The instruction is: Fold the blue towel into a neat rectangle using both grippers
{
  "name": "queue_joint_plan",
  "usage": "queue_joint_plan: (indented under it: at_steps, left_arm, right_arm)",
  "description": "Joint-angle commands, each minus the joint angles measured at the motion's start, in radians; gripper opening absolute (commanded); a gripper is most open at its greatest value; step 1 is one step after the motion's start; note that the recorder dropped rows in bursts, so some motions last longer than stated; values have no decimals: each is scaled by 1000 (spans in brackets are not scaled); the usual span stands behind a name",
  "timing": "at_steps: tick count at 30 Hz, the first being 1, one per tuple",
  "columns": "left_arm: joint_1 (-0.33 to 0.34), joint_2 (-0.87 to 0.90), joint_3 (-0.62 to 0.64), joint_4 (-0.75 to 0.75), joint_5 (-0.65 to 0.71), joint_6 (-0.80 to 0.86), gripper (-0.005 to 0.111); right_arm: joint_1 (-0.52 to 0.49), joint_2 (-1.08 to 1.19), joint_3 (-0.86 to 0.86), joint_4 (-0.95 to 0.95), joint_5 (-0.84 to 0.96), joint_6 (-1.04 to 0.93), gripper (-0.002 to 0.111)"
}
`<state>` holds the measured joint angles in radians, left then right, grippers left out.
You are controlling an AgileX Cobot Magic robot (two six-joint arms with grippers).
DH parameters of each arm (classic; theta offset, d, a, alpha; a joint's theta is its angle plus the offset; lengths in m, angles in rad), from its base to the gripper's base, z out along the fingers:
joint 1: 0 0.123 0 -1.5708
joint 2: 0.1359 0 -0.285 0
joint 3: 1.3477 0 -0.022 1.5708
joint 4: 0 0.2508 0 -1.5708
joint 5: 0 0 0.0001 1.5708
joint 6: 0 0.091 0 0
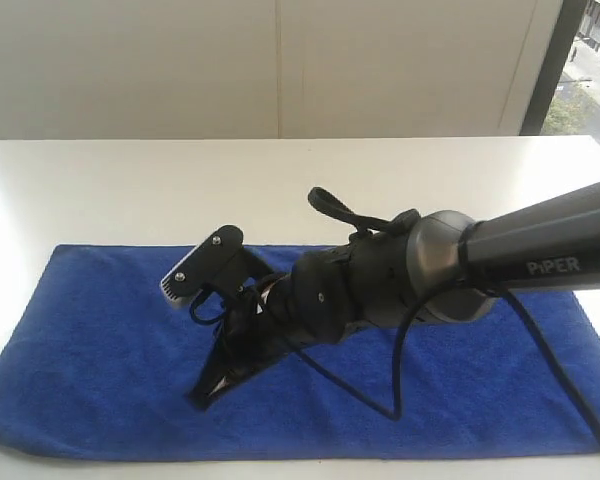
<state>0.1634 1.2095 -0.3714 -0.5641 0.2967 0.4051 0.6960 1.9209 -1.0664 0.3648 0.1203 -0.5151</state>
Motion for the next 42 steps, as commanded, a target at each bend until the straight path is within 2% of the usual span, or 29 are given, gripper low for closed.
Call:
queue_joint_plan:
  at_steps: [1, 9, 20, 29, 31, 36, 42]
  left_arm:
    - [4, 49, 11, 6, 19, -13, 0]
    - [4, 175, 11, -14, -52, -17, 0]
    - [4, 179, 11, -78, -141, -17, 0]
    - [2, 179, 9, -134, -147, 21, 0]
    - [-15, 179, 9, -139, -158, 21, 0]
    - [-106, 181, 5, -173, -226, 21, 0]
    - [-175, 181, -74, -198, -221, 13, 0]
  right_arm:
    - [-28, 0, -20, -2, -6, -4, 0]
    - [-30, 7, -31, -2, 119, -4, 0]
    - [-30, 35, -29, -2, 182, -4, 0]
    - [-30, 93, -29, -2, 191, -4, 0]
    - [-30, 100, -29, -2, 191, -4, 0]
    - [-30, 98, -29, -2, 195, -4, 0]
    - [-30, 98, -29, -2, 216, -4, 0]
